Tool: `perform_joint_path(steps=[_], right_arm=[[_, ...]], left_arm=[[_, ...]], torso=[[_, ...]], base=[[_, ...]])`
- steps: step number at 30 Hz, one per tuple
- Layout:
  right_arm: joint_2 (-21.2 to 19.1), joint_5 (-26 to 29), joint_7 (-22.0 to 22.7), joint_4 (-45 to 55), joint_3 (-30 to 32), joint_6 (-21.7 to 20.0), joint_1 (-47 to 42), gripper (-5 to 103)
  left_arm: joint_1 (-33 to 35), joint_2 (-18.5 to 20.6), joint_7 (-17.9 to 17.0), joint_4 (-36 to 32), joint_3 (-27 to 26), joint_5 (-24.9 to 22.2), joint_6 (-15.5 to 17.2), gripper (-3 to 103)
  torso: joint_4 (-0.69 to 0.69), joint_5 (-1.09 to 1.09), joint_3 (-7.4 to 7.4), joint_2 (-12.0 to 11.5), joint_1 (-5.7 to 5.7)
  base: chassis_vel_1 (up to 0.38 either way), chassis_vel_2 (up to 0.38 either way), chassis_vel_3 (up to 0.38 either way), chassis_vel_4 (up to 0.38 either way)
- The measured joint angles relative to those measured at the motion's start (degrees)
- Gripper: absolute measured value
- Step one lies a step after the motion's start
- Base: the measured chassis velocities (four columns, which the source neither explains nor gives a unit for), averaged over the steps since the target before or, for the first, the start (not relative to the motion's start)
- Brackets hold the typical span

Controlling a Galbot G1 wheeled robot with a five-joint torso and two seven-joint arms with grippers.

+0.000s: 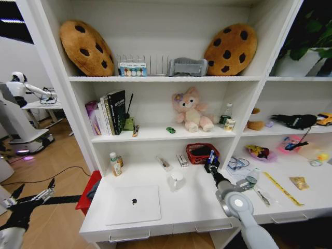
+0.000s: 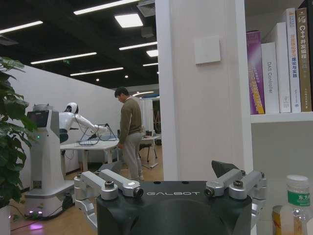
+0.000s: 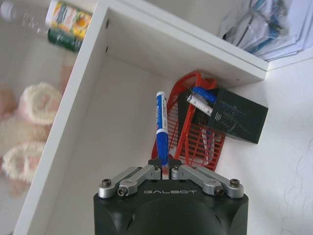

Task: Organize the objects on the table.

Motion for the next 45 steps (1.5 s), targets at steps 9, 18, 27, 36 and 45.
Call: perform_joint_path(steps=[9, 18, 27, 36, 45], right_arm=[[3.1, 5.2, 1.0, -4.9, 2.6, -0.8, 3.8, 5], [6.7, 5.5, 2.0, -5.7, 2.2, -1.3, 4.6, 5], [8.9, 6.1, 2.6, -6.6, 3.5, -1.2, 5.6, 5], [13.4, 6.9, 4.4, -7.3, 6.0, -0.4, 7.7, 5], [18.1, 7.0, 6.6, -8.1, 8.2, -0.3, 9.6, 5]], left_arm=[[0.0, 0.0, 0.0, 0.0, 0.0, 0.0, 0.0, 100], [0.0, 0.0, 0.0, 0.0, 0.0, 0.0, 0.0, 100], [0.0, 0.0, 0.0, 0.0, 0.0, 0.0, 0.0, 100], [0.0, 0.0, 0.0, 0.0, 0.0, 0.0, 0.0, 100], [0.0, 0.0, 0.0, 0.0, 0.0, 0.0, 0.0, 100]], torso=[[0.01, 0.01, 0.00, 0.0, 0.00], [0.01, 0.01, 0.00, 0.0, 0.00], [0.00, 0.01, 0.00, 0.0, 0.00], [0.01, 0.01, 0.00, 0.0, 0.00], [0.01, 0.00, 0.00, 0.0, 0.00]], base=[[0.000, 0.000, 0.000, 0.000], [0.000, 0.000, 0.000, 0.000], [0.000, 0.000, 0.000, 0.000], [0.000, 0.000, 0.000, 0.000], [0.000, 0.000, 0.000, 0.000]])
